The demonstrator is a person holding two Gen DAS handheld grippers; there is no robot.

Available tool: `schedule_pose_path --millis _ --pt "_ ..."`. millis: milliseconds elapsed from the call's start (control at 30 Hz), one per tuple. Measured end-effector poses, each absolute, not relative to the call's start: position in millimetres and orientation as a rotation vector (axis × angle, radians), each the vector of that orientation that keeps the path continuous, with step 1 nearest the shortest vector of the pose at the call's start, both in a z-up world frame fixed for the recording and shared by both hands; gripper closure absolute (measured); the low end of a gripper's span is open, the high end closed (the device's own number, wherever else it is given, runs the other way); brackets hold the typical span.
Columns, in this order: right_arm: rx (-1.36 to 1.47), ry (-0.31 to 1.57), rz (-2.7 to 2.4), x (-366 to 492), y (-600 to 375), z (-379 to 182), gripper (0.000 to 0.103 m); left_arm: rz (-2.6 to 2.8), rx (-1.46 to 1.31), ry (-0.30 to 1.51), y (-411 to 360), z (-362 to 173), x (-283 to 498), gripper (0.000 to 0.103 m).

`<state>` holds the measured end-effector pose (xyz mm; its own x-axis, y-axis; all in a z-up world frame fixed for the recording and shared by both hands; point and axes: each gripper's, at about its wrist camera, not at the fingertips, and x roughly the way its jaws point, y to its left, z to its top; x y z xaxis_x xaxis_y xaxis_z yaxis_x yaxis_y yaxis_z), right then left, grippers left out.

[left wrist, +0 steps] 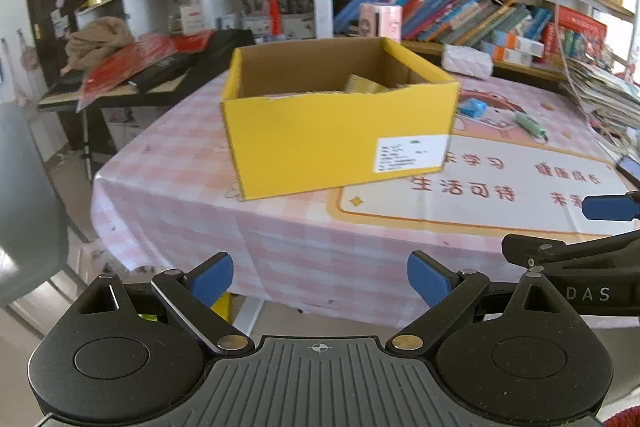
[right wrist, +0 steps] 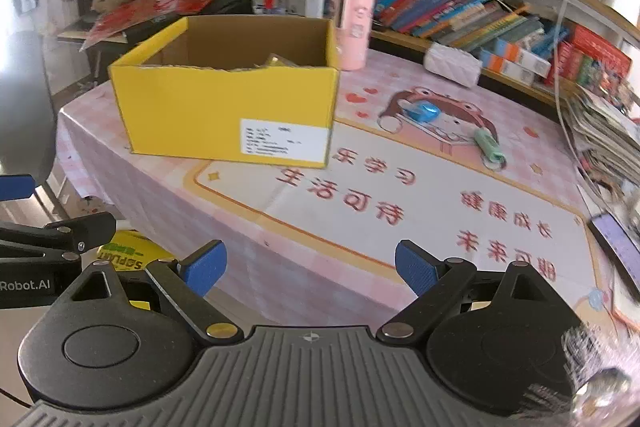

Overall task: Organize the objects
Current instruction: 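Withdraw both tools from the box back toward the mat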

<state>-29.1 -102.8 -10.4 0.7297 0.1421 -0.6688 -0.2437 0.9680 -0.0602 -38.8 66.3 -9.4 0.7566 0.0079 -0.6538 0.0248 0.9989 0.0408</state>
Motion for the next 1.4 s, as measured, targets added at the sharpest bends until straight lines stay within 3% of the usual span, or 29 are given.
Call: schedule_pose_path --millis 767,1400 --pt "-0.064 0.745 -0.02 -36.4 -167.2 -11.5 0.012 -0.233 0.126 0.706 2.3 -11.2 -10.1 0.007" --pt "-0.056 0.758 -0.066 13.0 -228.0 -9.2 0.01 -0.287 0.127 0.697 -61.0 -9.5 42.9 0.007"
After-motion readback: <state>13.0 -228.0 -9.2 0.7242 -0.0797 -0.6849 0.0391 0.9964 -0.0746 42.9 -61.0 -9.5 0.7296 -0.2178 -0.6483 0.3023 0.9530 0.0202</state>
